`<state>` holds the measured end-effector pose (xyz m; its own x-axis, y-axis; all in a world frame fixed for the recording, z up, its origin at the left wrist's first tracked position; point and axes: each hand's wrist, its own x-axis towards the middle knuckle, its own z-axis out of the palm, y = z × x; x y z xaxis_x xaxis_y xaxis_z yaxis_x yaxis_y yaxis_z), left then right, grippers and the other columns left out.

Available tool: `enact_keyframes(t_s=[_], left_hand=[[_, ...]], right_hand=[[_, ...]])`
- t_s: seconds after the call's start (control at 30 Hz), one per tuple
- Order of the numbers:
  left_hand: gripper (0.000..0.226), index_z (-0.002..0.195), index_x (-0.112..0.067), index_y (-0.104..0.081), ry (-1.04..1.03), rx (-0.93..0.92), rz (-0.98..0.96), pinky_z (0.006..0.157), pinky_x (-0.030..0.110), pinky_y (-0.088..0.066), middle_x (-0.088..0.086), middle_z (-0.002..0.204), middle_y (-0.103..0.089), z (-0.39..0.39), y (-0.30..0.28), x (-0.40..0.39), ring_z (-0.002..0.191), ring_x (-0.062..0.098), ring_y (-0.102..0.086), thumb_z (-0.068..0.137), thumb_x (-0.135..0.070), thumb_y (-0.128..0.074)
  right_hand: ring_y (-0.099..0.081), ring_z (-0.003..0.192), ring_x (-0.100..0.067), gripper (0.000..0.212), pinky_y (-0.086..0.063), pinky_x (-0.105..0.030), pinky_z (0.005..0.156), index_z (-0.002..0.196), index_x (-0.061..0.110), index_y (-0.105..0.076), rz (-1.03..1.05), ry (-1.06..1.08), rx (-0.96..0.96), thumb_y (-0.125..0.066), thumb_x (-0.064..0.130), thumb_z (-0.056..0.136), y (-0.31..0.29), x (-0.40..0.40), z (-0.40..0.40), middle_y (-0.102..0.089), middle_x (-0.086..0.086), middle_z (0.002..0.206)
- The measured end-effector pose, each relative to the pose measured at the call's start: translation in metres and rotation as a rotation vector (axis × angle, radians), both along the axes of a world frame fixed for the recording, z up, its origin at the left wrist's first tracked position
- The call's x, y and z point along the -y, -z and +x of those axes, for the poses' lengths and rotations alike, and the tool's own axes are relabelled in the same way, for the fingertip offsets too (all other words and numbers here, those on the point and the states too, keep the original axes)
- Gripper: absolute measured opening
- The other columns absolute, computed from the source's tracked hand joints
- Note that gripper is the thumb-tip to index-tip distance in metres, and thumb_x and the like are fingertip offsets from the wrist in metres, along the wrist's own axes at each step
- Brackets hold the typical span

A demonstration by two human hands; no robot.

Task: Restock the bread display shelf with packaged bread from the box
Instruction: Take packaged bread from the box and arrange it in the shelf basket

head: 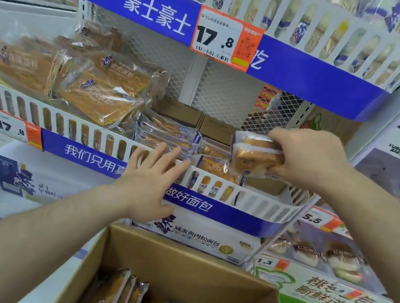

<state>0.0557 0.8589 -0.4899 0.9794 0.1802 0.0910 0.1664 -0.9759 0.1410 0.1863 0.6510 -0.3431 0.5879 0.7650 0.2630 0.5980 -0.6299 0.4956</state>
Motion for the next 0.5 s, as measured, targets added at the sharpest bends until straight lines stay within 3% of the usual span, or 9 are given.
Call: enact_keyframes(t_s=[0.1,0.2,0.27,0.33,0.4,0.5], left_hand=[[0.098,0.153,-0.039,0.016,-0.008,0.030,-0.012,0.118,0.052,0.014,-0.006,0.164,0.019,0.001,0.005,0.000,0.148,0.021,0.027,0.089,-0.056,-0.056],[0.100,0.153,-0.039,0.017,-0.012,0.056,-0.019,0.120,0.054,0.012,-0.005,0.164,0.017,0.003,0.008,0.001,0.148,0.022,0.027,0.088,-0.055,-0.058],[0.102,0.153,-0.038,0.018,-0.011,0.059,-0.005,0.120,0.055,0.011,-0.005,0.164,0.018,0.004,0.011,0.002,0.148,0.024,0.027,0.088,-0.055,-0.059],[0.101,0.153,-0.037,0.018,-0.018,0.051,-0.002,0.120,0.056,0.011,-0.006,0.164,0.019,0.005,0.011,0.003,0.148,0.024,0.027,0.089,-0.053,-0.059],[0.101,0.153,-0.037,0.018,-0.017,0.054,0.004,0.119,0.056,0.011,-0.006,0.163,0.020,0.005,0.011,0.004,0.148,0.025,0.028,0.089,-0.052,-0.059],[0.102,0.153,-0.037,0.019,-0.024,0.061,0.003,0.119,0.055,0.012,-0.006,0.163,0.021,0.005,0.012,0.005,0.147,0.025,0.028,0.089,-0.051,-0.060]], right_hand=[[-0.052,0.082,-0.016,0.029,-0.037,-0.030,0.066,0.094,0.035,-0.048,-0.174,0.057,-0.132,-0.072,0.042,0.079,0.011,-0.017,0.011,-0.058,0.010,0.087],[-0.057,0.085,-0.013,0.041,-0.046,-0.029,0.065,0.104,0.037,-0.055,-0.216,0.114,-0.390,-0.082,0.035,0.073,0.022,-0.033,0.022,-0.063,0.011,0.097],[-0.062,0.081,-0.010,0.042,-0.051,-0.023,0.058,0.110,0.030,-0.059,-0.152,0.138,-0.669,-0.080,0.019,0.077,0.025,-0.044,0.030,-0.064,0.007,0.098],[-0.067,0.089,-0.019,0.033,-0.060,-0.029,0.066,0.111,0.020,-0.065,-0.051,0.155,-0.923,-0.071,0.008,0.081,0.032,-0.055,0.035,-0.065,-0.002,0.102],[-0.066,0.101,-0.025,0.025,-0.058,-0.041,0.085,0.106,0.016,-0.071,0.087,0.125,-1.010,-0.067,0.008,0.082,0.046,-0.064,0.034,-0.068,-0.008,0.105],[-0.073,0.089,-0.019,0.013,-0.061,-0.034,0.076,0.092,0.017,-0.074,0.371,0.112,-1.124,-0.065,0.010,0.088,0.073,-0.070,0.028,-0.074,-0.006,0.094]])
